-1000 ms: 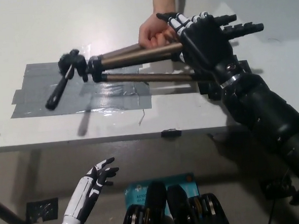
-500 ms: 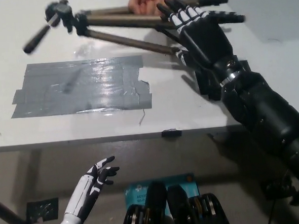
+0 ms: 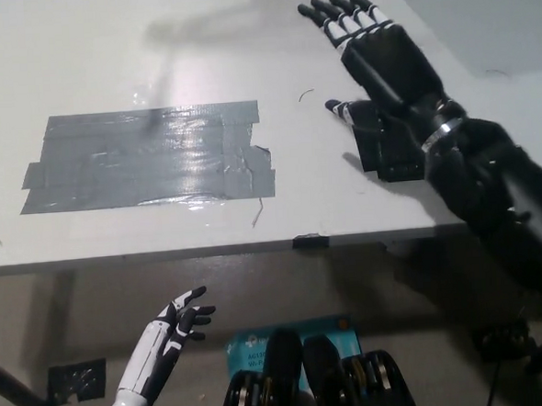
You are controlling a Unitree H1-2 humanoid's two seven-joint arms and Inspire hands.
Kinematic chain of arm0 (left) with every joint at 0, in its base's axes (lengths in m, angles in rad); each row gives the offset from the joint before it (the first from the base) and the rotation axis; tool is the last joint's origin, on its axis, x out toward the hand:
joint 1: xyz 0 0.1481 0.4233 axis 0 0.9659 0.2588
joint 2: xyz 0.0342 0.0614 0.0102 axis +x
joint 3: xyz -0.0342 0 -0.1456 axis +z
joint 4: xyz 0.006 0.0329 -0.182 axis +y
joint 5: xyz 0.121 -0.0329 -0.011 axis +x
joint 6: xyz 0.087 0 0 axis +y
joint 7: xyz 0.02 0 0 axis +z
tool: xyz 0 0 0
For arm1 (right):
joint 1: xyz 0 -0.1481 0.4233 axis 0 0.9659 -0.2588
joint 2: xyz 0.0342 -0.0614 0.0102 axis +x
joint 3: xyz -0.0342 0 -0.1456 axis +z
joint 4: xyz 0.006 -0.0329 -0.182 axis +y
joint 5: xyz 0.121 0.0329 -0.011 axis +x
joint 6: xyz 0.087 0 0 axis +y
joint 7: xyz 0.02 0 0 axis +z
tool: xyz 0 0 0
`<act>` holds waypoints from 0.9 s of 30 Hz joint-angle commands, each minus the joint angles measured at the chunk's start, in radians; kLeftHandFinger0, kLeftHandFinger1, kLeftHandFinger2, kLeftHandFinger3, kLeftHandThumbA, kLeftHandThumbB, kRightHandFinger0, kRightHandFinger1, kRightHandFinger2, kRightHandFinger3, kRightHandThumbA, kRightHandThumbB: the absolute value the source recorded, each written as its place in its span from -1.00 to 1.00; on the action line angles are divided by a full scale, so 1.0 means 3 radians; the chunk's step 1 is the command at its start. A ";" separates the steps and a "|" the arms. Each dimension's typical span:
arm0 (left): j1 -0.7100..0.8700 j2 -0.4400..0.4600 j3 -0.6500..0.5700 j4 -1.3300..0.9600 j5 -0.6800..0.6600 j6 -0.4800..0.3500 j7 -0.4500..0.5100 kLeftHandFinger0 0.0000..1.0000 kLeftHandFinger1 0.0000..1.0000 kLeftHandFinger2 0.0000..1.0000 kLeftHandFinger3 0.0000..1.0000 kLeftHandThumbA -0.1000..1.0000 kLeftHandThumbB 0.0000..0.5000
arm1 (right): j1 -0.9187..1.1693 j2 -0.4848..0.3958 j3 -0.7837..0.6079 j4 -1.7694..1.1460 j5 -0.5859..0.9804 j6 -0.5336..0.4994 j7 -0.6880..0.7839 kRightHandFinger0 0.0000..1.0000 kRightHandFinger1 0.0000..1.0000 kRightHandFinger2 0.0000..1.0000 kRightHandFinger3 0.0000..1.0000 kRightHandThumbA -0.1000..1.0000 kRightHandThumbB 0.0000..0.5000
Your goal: A tripod is kept on the middle of the desk infront of the robot and the robot grabs one of its legs to pick it up and hands it to a person
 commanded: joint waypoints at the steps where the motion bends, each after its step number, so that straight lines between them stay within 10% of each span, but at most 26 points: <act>1: -0.0178 0.0072 -0.0027 -0.0135 0.0008 -0.0128 -0.0074 0.42 0.52 0.49 0.76 1.00 -0.73 | 0.0093 -0.0935 -0.0662 -0.3036 0.2200 0.1277 0.1519 1.00 1.00 1.00 1.00 0.84 1.00; 9: -0.0203 0.0050 -0.0027 -0.0064 0.0045 -0.0177 -0.0025 0.44 0.58 0.57 0.81 1.00 -0.74 | 0.1492 -0.0945 -0.0948 -0.3916 0.2245 0.1130 0.0706 1.00 1.00 1.00 1.00 1.00 0.54; 17: -0.0060 0.0021 -0.0037 -0.0017 0.0054 -0.0226 0.0014 1.00 1.00 1.00 1.00 1.00 -0.50 | 0.2597 -0.0663 -0.0922 -0.3441 0.2232 0.0568 0.0399 1.00 1.00 1.00 1.00 1.00 0.44; 27: 0.0172 0.0003 -0.0059 -0.0104 0.0140 -0.0263 0.0078 1.00 1.00 1.00 1.00 1.00 -0.37 | 0.3138 0.0554 -0.1190 -0.1670 0.2415 -0.0730 -0.0088 1.00 1.00 1.00 1.00 0.74 0.10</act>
